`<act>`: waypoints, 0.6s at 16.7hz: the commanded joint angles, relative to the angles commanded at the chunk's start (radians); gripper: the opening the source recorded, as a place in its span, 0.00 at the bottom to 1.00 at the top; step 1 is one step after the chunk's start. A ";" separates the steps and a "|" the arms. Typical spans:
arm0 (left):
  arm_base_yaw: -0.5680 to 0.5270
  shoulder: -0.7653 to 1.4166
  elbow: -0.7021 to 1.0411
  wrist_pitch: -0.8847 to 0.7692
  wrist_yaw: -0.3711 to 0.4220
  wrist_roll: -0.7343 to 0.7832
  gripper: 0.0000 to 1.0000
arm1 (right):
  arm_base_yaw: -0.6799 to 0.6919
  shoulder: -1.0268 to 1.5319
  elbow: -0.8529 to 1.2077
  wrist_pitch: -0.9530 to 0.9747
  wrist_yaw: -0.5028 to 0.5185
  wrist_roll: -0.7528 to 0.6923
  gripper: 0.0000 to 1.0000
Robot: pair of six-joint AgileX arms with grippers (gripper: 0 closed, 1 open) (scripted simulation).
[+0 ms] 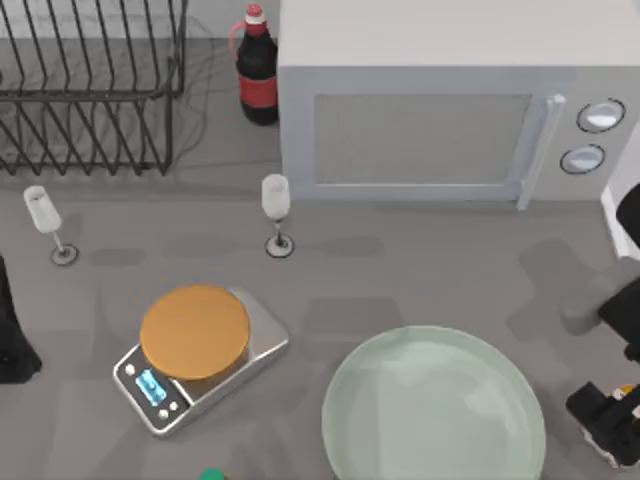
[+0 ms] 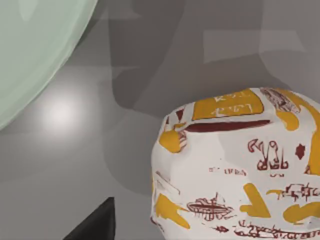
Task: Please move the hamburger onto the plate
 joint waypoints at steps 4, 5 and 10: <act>0.000 0.000 0.000 0.000 0.000 0.000 1.00 | 0.001 0.094 -0.089 0.200 0.000 0.003 1.00; 0.000 0.000 0.000 0.000 0.000 0.000 1.00 | 0.002 0.115 -0.110 0.243 0.000 0.004 1.00; 0.000 0.000 0.000 0.000 0.000 0.000 1.00 | 0.003 0.156 -0.148 0.310 0.000 0.005 1.00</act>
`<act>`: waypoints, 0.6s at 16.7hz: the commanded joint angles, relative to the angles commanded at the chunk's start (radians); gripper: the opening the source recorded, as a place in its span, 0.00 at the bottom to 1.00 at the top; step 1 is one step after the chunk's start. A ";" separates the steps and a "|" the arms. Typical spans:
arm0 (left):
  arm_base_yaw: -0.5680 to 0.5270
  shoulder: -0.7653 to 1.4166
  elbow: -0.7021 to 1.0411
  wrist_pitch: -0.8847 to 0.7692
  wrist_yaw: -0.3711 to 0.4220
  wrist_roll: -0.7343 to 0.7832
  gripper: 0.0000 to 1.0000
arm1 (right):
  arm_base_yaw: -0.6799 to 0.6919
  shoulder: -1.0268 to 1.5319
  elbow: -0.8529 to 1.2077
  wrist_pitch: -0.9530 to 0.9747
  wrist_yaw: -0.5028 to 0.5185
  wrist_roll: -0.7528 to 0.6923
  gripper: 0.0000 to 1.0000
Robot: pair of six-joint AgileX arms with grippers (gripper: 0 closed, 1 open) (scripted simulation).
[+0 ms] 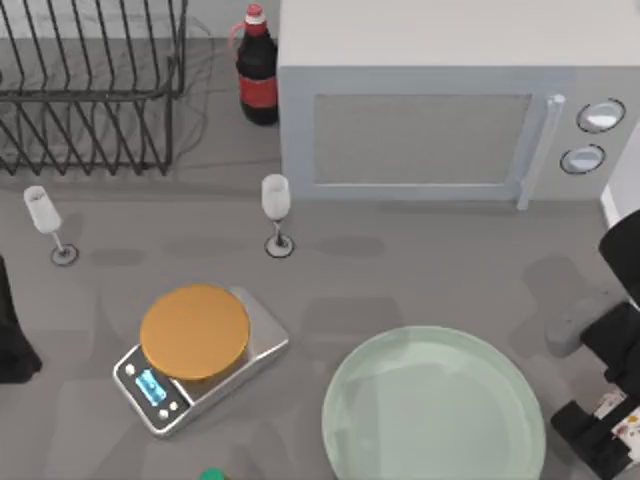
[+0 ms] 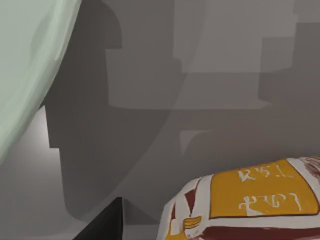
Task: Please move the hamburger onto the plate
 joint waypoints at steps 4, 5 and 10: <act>0.000 0.000 0.000 0.000 0.000 0.000 1.00 | 0.000 0.000 0.000 0.000 0.000 0.000 0.85; 0.000 0.000 0.000 0.000 0.000 0.000 1.00 | 0.000 0.000 0.000 0.000 0.000 0.000 0.77; 0.000 0.000 0.000 0.000 0.000 0.000 1.00 | 0.000 0.000 0.000 0.000 0.000 0.000 0.40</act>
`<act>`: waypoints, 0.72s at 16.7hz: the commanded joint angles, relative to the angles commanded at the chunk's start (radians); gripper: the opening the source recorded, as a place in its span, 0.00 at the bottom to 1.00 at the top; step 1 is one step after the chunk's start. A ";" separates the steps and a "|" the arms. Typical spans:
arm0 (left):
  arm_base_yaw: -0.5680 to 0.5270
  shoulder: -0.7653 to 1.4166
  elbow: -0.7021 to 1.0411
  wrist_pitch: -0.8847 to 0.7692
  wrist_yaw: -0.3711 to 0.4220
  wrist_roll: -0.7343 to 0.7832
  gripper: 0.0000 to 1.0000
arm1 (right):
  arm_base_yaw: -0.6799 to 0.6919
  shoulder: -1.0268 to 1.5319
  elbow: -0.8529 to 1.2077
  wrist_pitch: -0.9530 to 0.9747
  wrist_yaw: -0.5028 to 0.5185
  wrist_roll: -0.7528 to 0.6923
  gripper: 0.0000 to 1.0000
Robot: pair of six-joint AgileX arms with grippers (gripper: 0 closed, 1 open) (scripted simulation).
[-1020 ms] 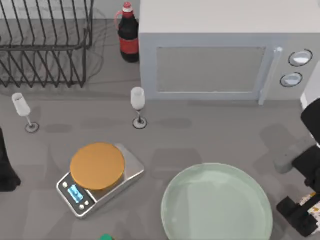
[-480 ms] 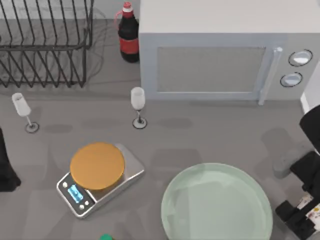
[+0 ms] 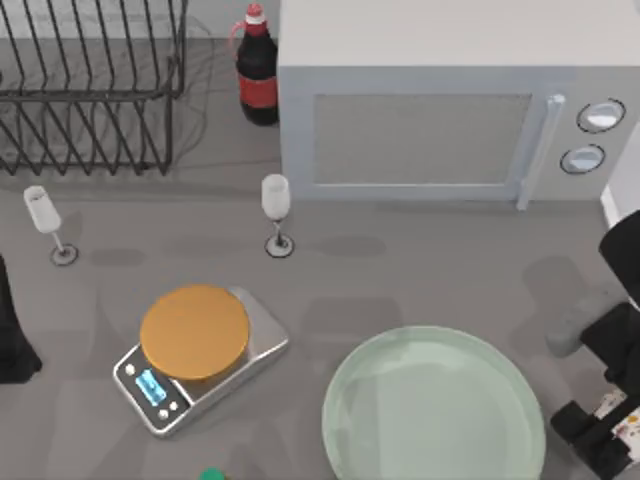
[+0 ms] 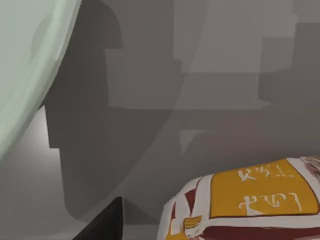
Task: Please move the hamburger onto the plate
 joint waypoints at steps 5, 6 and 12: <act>0.000 0.000 0.000 0.000 0.000 0.000 1.00 | 0.000 0.000 0.000 0.000 0.000 0.000 0.02; 0.000 0.000 0.000 0.000 0.000 0.000 1.00 | 0.000 0.000 0.000 0.000 0.000 0.000 0.00; 0.000 0.000 0.000 0.000 0.000 0.000 1.00 | 0.000 0.000 0.000 0.000 0.000 0.000 0.00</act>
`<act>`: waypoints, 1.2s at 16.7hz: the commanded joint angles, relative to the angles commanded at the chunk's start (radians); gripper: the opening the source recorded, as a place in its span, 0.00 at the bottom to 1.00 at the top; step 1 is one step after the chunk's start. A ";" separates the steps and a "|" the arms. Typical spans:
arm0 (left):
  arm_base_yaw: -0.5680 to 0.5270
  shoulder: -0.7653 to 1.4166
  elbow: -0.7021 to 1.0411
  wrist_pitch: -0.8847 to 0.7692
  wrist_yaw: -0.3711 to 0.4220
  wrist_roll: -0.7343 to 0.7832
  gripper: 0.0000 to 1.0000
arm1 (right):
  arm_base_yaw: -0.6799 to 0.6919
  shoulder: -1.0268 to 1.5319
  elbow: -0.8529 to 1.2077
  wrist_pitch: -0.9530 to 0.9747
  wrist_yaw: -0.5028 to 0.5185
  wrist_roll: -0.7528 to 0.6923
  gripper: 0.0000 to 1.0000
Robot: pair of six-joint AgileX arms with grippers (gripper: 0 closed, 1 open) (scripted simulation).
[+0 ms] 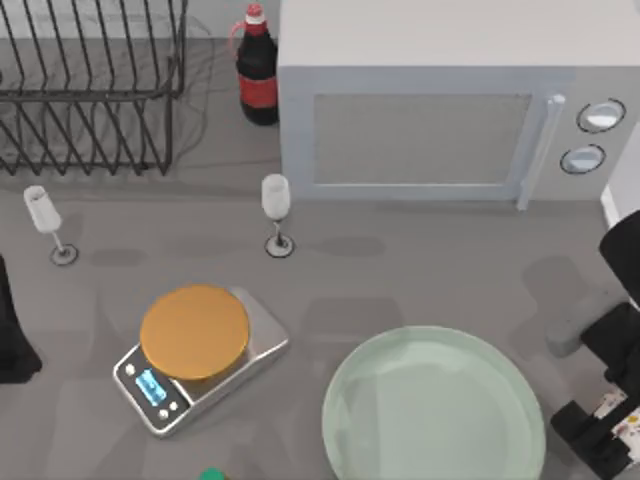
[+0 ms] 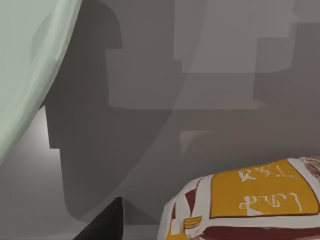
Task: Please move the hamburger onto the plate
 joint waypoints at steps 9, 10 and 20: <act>0.000 0.000 0.000 0.000 0.000 0.000 1.00 | -0.008 -0.150 0.184 -0.315 -0.012 -0.003 0.00; 0.000 0.000 0.000 0.000 0.000 0.000 1.00 | -0.008 -0.168 0.215 -0.375 -0.012 -0.005 0.00; 0.000 0.000 0.000 0.000 0.000 0.000 1.00 | -0.007 -0.244 0.317 -0.533 -0.013 -0.007 0.00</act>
